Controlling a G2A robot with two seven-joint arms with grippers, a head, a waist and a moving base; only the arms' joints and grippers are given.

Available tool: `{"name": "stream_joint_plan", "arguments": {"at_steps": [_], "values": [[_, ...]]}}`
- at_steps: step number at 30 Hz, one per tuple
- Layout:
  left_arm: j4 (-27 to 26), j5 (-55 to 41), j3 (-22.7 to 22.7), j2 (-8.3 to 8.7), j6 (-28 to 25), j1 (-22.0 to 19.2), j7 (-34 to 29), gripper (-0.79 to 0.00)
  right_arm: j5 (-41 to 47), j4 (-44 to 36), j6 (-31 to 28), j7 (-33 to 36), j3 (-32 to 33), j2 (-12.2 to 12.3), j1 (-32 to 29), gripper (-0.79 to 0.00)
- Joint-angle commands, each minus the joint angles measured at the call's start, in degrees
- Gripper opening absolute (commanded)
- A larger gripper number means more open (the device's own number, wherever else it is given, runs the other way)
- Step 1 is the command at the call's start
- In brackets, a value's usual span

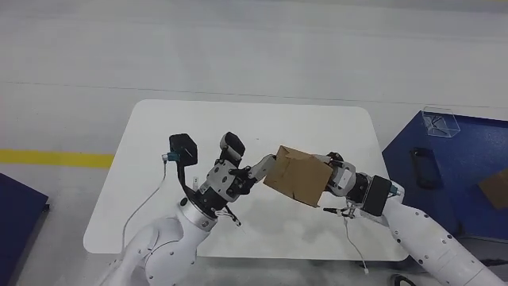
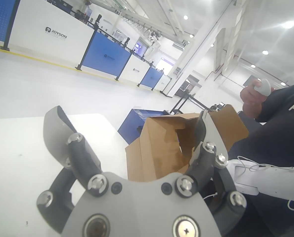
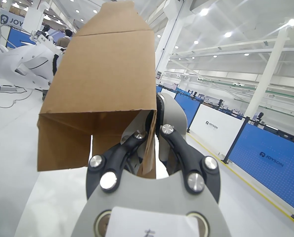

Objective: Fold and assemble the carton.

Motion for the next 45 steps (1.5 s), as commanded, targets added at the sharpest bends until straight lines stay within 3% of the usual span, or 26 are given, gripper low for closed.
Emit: {"name": "stream_joint_plan", "arguments": {"at_steps": [1, 13, 20, 28, 45], "values": [[0.06, 1.01, 0.66, -0.2, -0.35, -0.08, 0.36, 0.0, -0.15, 0.01, 0.25, 0.29, 0.42, -0.17, -0.34, -0.785], [0.25, 0.47, 2.05, -0.67, -1.39, -0.21, 0.61, 0.0, 2.05, 0.05, -2.07, 1.61, 0.98, -0.86, -1.28, -0.785], [-0.7, 14.19, 2.91, -1.09, 3.09, 1.32, 6.49, 0.0, -0.3, -2.44, 0.81, 4.37, 3.1, -1.2, -3.14, -0.785], [0.04, 21.99, 4.67, -2.12, 6.53, 1.09, 10.38, 0.0, -3.45, -3.46, 1.24, 5.19, 4.51, -1.79, -4.35, -0.785], [1.5, 25.31, 4.43, -3.93, 8.78, 1.12, 13.52, 0.0, -5.45, -3.59, -0.2, 5.23, 7.53, -3.04, -6.33, -0.785]]}}
